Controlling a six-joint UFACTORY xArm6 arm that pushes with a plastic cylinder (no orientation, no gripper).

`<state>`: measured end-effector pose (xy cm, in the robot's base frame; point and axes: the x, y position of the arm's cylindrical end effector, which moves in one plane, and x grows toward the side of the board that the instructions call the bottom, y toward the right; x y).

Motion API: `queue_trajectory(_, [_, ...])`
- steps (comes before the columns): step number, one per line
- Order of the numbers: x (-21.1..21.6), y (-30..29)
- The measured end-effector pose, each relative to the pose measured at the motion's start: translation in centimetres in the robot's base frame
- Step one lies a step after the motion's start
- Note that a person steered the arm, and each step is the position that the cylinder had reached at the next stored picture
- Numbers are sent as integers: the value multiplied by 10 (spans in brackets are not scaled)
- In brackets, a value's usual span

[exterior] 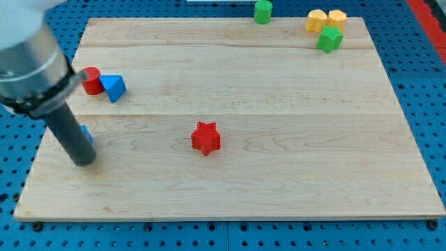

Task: Push the blue cube bottom to the red circle

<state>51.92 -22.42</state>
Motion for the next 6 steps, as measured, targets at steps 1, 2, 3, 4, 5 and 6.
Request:
queue_trajectory(1, [-40,-27])
queue_trajectory(2, [-12,-21])
queue_trajectory(3, [-31,-79])
queue_trajectory(4, [-67,-58])
queue_trajectory(5, [-70,-31])
queue_trajectory(6, [-31,-19])
